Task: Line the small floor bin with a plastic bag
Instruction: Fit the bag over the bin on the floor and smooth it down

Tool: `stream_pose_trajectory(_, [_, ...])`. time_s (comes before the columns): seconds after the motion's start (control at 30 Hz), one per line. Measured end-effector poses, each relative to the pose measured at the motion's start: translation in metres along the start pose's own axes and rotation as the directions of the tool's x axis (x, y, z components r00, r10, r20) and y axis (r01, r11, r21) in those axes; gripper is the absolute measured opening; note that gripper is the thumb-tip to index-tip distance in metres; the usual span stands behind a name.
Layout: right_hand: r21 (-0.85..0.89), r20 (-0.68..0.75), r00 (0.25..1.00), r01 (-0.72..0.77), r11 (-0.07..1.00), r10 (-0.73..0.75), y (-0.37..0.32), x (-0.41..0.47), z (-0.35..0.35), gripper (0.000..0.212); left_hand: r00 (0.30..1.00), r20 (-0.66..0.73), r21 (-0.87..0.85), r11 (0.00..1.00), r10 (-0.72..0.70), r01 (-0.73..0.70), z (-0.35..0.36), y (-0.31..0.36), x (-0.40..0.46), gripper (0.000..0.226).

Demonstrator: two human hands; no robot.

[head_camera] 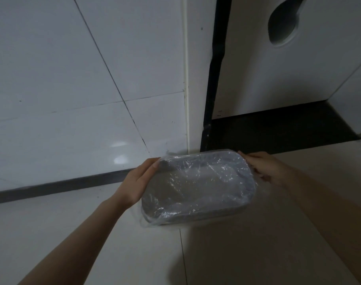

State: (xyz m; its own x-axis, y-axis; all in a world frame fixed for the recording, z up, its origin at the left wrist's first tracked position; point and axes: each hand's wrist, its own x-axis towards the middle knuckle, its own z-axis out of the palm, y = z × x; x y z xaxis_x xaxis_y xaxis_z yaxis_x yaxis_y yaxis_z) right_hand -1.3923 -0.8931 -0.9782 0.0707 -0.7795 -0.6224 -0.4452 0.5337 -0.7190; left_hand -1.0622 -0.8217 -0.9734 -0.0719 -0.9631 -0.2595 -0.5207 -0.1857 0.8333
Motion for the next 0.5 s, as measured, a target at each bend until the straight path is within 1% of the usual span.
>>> stream_pose_trajectory(0.1, [0.229,0.141,0.988,0.028,0.973,-0.062,0.005,0.000,-0.009,0.047,1.000,-0.008,0.007,1.000,0.002,-0.002,0.001,-0.001,0.001,0.052])
stream_pose_trajectory(0.17, [0.263,0.204,0.973,0.053,0.963,-0.109,0.006,0.001,-0.016,0.037,1.000,-0.003,0.003,1.000,-0.001,0.001,0.002,-0.001,0.001,0.053])
stream_pose_trajectory(0.2, [0.246,0.191,0.974,0.072,0.967,-0.121,0.005,0.001,-0.017,0.028,1.000,0.001,0.005,1.000,-0.004,0.004,0.002,-0.001,0.001,0.053])
stream_pose_trajectory(0.27, [0.169,0.073,0.989,0.115,0.979,-0.129,0.006,0.003,-0.015,0.011,1.000,0.000,0.004,1.000,-0.007,0.007,0.003,-0.001,0.001,0.053])
stream_pose_trajectory(0.33, [0.077,-0.050,0.990,0.136,0.988,-0.133,0.009,0.008,-0.011,0.012,1.000,-0.003,-0.007,1.000,-0.005,0.005,0.004,0.000,-0.001,0.049])
stream_pose_trajectory(0.37, [0.049,-0.082,0.988,0.137,0.989,-0.133,0.010,0.010,-0.007,0.015,1.000,-0.001,-0.011,1.000,-0.002,0.002,0.004,0.000,-0.002,0.046])
stream_pose_trajectory(0.43, [0.019,-0.122,0.983,0.141,0.990,-0.138,0.014,0.013,0.002,0.021,1.000,0.005,-0.017,1.000,0.004,-0.004,0.005,0.000,-0.003,0.043])
stream_pose_trajectory(0.5, [0.040,-0.145,0.981,0.138,0.990,-0.131,0.019,0.014,0.008,0.021,1.000,0.011,-0.012,1.000,0.008,-0.008,0.005,0.001,-0.003,0.043])
